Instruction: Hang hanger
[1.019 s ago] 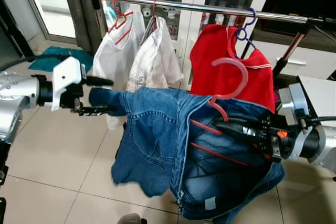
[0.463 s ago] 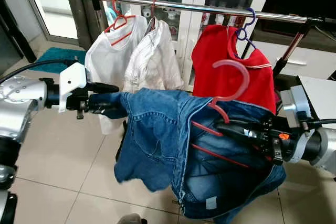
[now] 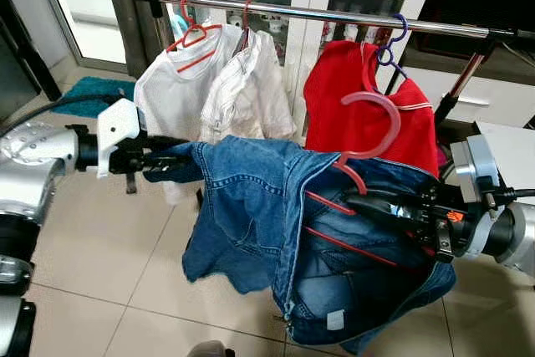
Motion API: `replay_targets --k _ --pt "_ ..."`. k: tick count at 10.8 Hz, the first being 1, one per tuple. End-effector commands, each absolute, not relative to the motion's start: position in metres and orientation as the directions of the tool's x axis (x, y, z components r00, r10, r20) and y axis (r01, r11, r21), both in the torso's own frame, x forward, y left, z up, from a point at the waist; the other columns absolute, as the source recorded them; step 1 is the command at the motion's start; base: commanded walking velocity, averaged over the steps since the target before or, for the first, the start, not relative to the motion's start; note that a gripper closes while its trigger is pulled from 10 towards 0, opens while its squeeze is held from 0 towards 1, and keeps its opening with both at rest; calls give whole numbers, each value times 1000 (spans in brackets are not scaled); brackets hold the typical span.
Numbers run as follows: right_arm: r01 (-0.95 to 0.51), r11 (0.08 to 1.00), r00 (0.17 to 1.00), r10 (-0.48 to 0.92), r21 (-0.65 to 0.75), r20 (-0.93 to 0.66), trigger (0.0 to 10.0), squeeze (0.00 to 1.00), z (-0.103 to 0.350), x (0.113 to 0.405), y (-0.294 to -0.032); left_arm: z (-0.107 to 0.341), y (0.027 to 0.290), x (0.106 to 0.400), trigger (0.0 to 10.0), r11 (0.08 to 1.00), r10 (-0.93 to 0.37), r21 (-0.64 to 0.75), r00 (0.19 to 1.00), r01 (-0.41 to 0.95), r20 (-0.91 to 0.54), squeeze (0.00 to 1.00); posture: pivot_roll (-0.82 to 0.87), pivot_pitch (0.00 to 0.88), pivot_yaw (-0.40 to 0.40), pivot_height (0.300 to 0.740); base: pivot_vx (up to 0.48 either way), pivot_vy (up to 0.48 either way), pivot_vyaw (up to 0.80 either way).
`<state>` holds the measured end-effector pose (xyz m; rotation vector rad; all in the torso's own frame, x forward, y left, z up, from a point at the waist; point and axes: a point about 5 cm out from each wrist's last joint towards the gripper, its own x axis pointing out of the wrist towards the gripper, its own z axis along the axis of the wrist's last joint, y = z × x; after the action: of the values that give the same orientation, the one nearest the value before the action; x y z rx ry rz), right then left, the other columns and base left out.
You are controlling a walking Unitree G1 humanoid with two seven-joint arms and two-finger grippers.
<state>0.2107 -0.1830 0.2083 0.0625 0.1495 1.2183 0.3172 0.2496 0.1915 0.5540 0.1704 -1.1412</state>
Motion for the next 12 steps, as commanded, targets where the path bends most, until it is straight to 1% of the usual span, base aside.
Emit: replay_targets --k 1,4,6,8,10,11,12 --pt "-936 338 334 941 101 -55 10000 0 216 208 -182 199 249 321 0 299 -810 362 436 883 -392 0 17 0 13 740 0 0 0" --pt "-935 341 337 940 101 -53 10000 0 216 208 -183 197 256 326 0 393 -768 388 530 834 -360 0 17 0 14 740 0 0 0" --pt "-934 341 338 940 105 -48 10000 0 215 208 -182 195 267 330 0 513 -708 396 636 762 -308 0 21 0 16 740 0 0 0" --pt "-932 346 343 938 106 -44 10000 0 215 207 -182 190 282 327 0 602 -646 365 702 710 -301 0 20 0 22 740 0 0 0" --pt "-931 349 346 937 111 -39 10000 0 214 206 -182 180 302 325 0 729 -503 349 807 588 -308 0 23 0 19 740 0 0 0" --pt "-930 349 347 937 114 -37 10000 0 214 206 -182 176 314 325 0 803 -407 331 862 495 -303 0 24 0 19 740 0 0 0" --pt "-930 348 346 937 115 -36 10000 0 214 206 -182 173 320 325 0 841 -345 321 889 436 -302 0 24 0 19 740 0 0 0"
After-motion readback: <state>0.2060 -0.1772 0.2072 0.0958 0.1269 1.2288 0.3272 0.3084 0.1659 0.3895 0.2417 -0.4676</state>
